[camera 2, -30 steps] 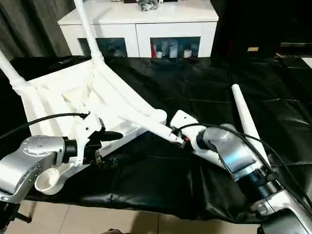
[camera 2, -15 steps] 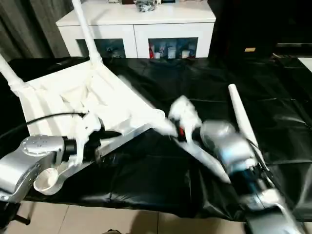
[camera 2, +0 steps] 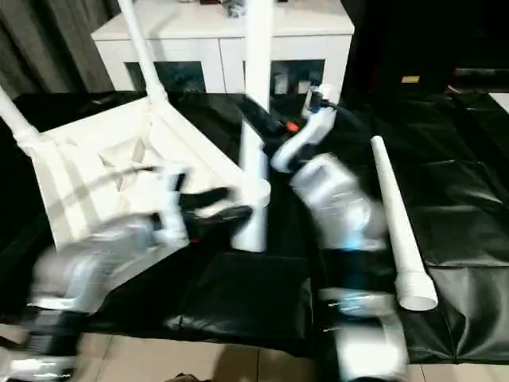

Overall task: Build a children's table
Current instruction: Insert table leg to table base

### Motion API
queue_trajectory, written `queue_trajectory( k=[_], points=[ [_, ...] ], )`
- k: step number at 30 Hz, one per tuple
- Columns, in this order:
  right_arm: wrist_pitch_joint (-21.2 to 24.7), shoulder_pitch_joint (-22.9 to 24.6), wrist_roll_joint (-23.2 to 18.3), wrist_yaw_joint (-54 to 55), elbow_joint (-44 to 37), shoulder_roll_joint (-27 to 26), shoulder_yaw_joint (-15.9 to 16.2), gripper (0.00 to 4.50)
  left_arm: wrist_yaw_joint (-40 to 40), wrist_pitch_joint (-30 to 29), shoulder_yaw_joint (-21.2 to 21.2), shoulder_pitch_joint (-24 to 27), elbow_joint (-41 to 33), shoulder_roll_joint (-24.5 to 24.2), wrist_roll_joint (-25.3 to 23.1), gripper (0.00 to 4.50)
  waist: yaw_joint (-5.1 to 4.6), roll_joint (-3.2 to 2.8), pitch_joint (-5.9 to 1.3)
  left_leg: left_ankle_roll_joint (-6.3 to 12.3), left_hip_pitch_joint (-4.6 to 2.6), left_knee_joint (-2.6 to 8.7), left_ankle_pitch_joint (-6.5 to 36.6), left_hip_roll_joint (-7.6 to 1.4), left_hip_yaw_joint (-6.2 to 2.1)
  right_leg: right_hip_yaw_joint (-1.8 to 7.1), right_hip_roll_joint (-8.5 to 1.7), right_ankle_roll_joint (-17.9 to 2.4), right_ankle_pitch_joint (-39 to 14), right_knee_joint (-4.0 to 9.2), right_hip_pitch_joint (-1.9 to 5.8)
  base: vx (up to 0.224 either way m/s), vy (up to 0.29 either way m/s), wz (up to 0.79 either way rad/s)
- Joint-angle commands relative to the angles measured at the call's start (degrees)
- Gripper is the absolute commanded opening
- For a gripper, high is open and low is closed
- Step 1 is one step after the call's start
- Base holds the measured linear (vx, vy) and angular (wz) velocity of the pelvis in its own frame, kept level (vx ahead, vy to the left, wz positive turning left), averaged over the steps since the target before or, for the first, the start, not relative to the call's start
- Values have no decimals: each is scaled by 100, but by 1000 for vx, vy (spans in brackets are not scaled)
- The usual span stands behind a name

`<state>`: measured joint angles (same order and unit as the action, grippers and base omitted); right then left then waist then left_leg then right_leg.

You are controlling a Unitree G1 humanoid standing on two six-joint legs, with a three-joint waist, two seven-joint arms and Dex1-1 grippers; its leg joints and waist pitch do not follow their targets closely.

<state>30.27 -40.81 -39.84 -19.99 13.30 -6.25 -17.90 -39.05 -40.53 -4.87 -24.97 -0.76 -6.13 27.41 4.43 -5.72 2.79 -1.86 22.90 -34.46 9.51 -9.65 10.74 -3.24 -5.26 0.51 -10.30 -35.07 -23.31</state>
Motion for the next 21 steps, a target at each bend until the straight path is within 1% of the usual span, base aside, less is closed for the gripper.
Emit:
queue_trajectory(
  k=[1,3,6,11,12,14,15,19,20,21],
  points=[
    [-171,-201,-144,152,-15,-39,-129,157,54,44,90,-28,20,-44,49,450,-8,12,-453,53,-147,422,1248,-246,-139,172,-261,-1154,-834,382,241,0,0,0],
    [-248,-238,-197,249,15,-112,-178,157,48,6,59,-23,11,-61,57,450,-10,-4,-445,-13,-154,431,1317,-244,-140,170,-254,-1083,-933,388,242,0,0,0],
    [-262,-296,-261,431,-20,-236,-311,157,122,-47,101,-18,57,-91,49,450,-16,2,-436,-68,-157,444,1402,-243,-141,173,-254,-1022,-1052,398,240,0,0,0],
    [-345,-355,-354,562,38,-156,-403,157,154,-131,248,5,68,-187,78,450,-25,8,-436,-95,-152,446,1372,-234,-139,172,-256,-963,-1062,403,241,0,0,0],
    [-358,-367,-363,573,59,-136,-421,157,146,-149,263,18,53,-197,96,432,-25,1,-436,-98,-156,446,1360,-238,-139,173,-257,-964,-1045,401,237,0,0,0],
    [-379,-386,-371,596,87,-119,-449,157,128,-208,280,49,17,-195,165,411,-25,5,-439,-101,-149,441,1336,-232,-135,171,-259,-989,-1009,393,240,0,0,0],
    [-385,-388,-369,599,92,-120,-456,157,123,-218,271,64,1,-191,181,411,-25,2,-436,-99,-151,444,1348,-235,-136,170,-257,-998,-1019,397,238,0,0,0],
    [-406,-393,-412,641,115,-135,-451,157,179,-253,331,49,21,-138,233,364,-29,4,-437,-87,-152,444,1354,-237,-134,171,-256,-1006,-992,398,241,0,0,0],
    [-406,-393,-412,641,115,-135,-451,157,179,-253,331,49,21,-138,233,364,-30,6,-434,-84,-148,445,1351,-237,-136,172,-259,-1006,-996,400,242,0,0,0],
    [-410,-391,-431,647,113,-138,-447,157,176,-278,352,41,25,-134,252,347,-28,4,-436,-85,-150,445,1348,-236,-135,171,-259,-1007,-1004,399,242,0,0,0]
  ],
)
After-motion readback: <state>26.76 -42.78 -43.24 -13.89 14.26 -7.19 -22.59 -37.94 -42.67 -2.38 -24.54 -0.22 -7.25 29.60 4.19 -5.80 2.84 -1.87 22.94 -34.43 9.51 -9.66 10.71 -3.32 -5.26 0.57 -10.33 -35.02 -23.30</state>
